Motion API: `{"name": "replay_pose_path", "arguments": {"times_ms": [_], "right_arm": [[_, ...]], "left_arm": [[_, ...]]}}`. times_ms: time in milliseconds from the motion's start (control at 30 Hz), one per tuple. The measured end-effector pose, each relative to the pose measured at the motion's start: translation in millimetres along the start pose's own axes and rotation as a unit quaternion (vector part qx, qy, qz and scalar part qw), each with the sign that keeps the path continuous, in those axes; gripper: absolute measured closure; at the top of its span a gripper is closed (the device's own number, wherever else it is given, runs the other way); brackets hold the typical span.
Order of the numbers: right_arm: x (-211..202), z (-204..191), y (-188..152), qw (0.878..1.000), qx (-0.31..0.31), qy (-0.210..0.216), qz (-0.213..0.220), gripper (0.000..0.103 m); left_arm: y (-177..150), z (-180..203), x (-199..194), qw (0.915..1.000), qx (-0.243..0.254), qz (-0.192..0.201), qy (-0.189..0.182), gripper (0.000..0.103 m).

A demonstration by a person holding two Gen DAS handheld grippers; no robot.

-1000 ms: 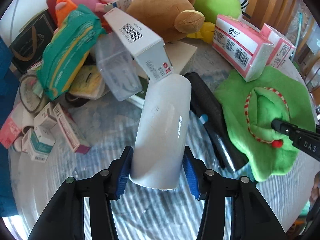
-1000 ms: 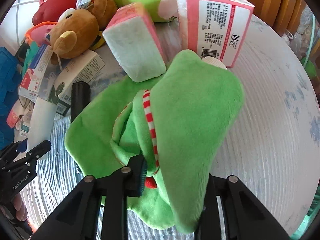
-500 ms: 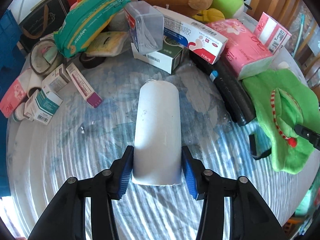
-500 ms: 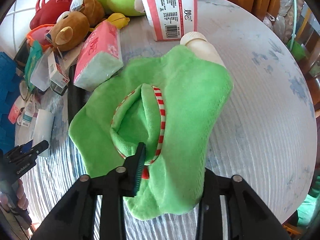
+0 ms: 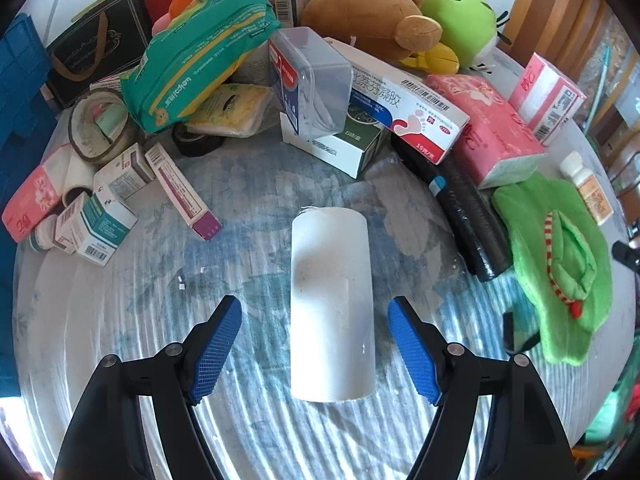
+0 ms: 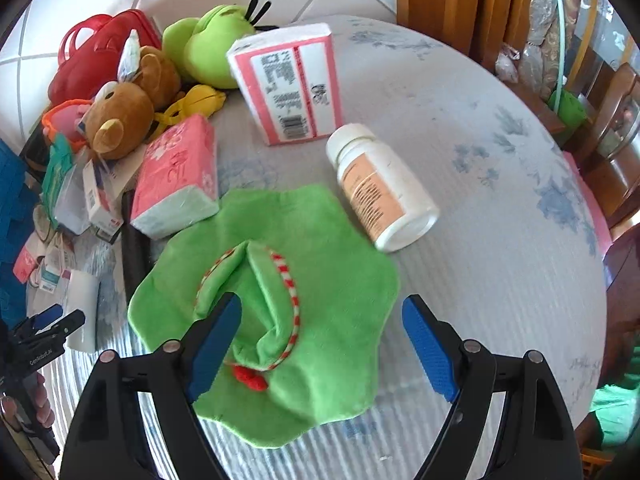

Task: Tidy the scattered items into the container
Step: 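Close the left tool on the white paper tube while the right tool grasps the white pill bottle, then lift the tube and bottle and carry them over the crate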

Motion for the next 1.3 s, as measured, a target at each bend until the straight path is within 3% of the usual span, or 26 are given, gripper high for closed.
{"name": "replay_pose_path", "arguments": {"times_ms": [33, 67, 133, 333, 467, 667, 1033, 1200, 1300], "right_arm": [[-0.4, 5.8, 7.9, 1.0, -0.003, -0.007, 0.002, 0.02], [0.7, 11.1, 17.2, 1.0, -0.006, -0.012, 0.005, 0.021], [5.9, 19.0, 33.9, 1.0, -0.016, -0.025, 0.006, 0.025], [38.3, 28.4, 59.8, 0.998, -0.043, -0.036, -0.02, 0.031], [64.8, 33.8, 63.1, 0.997, -0.042, -0.034, -0.046, 0.043], [90.1, 33.8, 61.1, 0.998, -0.032, -0.02, -0.056, 0.05], [38.9, -0.8, 43.6, 0.998, -0.034, 0.042, -0.009, 0.051], [5.1, -44.8, 36.9, 0.995, -0.065, 0.073, 0.013, 0.051], [-14.2, -82.0, 36.0, 0.99, -0.094, 0.096, 0.028, 0.051]], "left_arm": [[0.9, -0.5, 4.3, 1.0, 0.001, -0.006, 0.005, 0.03], [0.3, 0.5, 9.1, 0.9999, 0.001, -0.013, 0.006, 0.043], [-1.3, 2.8, 19.5, 0.9994, 0.0, -0.033, 0.006, 0.058], [10.1, 7.0, 27.4, 0.9992, -0.004, -0.033, 0.024, 0.058], [23.9, 9.0, 32.6, 0.999, -0.01, -0.032, 0.029, 0.058], [30.7, 8.9, 33.4, 0.9989, -0.011, -0.031, 0.034, 0.058], [4.9, -24.5, -19.4, 0.9988, -0.037, 0.012, 0.028, 0.058], [-2.5, -47.1, -65.8, 0.9969, -0.051, 0.056, 0.02, 0.058], [14.0, -59.3, -73.5, 0.9944, -0.062, 0.083, 0.021, 0.058]]}}
Point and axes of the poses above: each gripper's, at about its wrist camera, not at the fingertips, and x roughly the way its jaws point, z to its right, y to its top, the point moved 4 cm from there along x, roughly the way its jaws point, and after that the axes turned 3 degrees about -x, right-handed, at the moved point
